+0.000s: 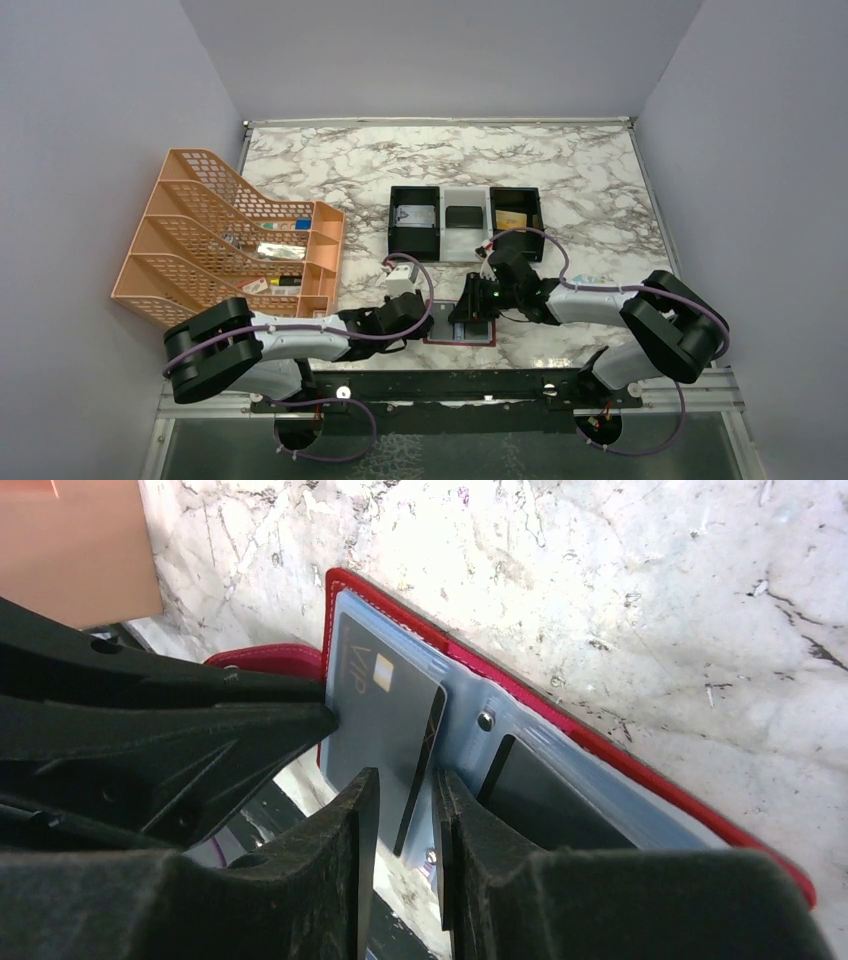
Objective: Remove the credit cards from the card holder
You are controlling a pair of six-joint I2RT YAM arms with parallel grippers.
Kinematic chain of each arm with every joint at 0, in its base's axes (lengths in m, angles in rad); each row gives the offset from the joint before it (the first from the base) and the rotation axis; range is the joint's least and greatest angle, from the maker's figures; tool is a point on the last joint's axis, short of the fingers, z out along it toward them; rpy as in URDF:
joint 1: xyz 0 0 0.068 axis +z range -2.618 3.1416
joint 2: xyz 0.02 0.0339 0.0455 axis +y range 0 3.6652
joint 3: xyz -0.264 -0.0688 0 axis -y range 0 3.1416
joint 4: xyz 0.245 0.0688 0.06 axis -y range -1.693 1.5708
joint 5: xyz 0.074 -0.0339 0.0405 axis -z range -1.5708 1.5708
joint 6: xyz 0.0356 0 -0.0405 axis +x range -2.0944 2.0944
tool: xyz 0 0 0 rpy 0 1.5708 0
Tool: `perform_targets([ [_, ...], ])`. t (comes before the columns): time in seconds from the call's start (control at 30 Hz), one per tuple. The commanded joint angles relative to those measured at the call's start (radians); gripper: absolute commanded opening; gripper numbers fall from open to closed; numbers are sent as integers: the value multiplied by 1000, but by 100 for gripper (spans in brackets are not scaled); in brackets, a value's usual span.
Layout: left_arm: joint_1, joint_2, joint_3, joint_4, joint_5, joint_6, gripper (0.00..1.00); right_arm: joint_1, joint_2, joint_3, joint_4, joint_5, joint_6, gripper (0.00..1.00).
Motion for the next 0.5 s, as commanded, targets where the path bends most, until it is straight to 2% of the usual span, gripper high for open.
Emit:
perform_targets([
  [0.0,-28,2,-34,-118,62,25,23,5,10,7,-81,53,-56,27],
  [0.1,-30,-18,-28,-110,71,49,27,5,11,-6,-38,-2,-38,26],
  [0.23,-31,-48,-37,-112,60,57,28,5,9,-49,57,-35,34,23],
  [0.33,-31,-46,-38,-119,73,72,25,5,20,-70,124,-70,82,21],
  [0.47,-31,-32,-42,-107,103,80,18,5,17,-67,120,-52,87,20],
])
